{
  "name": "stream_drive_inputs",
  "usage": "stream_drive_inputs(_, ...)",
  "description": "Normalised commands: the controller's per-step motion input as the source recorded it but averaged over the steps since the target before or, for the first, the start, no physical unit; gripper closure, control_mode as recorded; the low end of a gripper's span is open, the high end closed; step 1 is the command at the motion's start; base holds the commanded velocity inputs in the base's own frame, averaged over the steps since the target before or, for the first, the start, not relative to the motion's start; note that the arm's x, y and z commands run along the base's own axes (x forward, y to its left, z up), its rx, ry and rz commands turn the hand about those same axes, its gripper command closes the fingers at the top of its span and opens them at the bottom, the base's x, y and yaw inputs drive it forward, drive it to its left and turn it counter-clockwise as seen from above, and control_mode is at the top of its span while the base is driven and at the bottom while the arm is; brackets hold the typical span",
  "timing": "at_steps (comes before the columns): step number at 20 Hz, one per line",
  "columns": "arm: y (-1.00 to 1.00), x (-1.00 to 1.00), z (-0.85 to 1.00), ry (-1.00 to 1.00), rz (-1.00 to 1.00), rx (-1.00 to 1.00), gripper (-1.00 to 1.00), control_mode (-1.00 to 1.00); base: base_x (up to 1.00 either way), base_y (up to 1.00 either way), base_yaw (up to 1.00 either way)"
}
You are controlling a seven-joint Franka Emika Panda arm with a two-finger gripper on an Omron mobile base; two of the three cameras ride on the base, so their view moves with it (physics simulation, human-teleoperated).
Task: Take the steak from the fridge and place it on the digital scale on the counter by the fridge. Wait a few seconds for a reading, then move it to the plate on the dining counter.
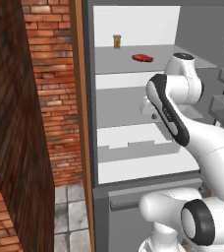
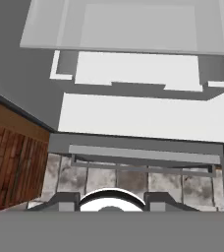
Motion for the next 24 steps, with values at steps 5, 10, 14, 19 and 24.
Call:
stream_drive_inputs(5, 0.0, -0.17, 0.0, 0.0, -0.01, 0.0, -1.0, -1.0, 0.0, 0.0, 0.0)
stream_drive_inputs(10, 0.0, -0.59, 0.28, -0.21, -0.04, 0.0, -1.0, -1.0, 0.0, 0.0, 0.0)
stream_drive_inputs(14, 0.0, -0.49, 0.79, -0.35, 0.0, 0.0, -1.0, -1.0, 0.0, 0.0, 0.0)
stream_drive_inputs(19, 0.0, -0.15, 0.89, -0.31, 0.0, 0.0, -1.0, -1.0, 0.0, 0.0, 0.0)
stream_drive_inputs(24, 0.0, 0.0, 0.76, -0.17, 0.0, 0.0, -1.0, -1.0, 0.0, 0.0, 0.0)
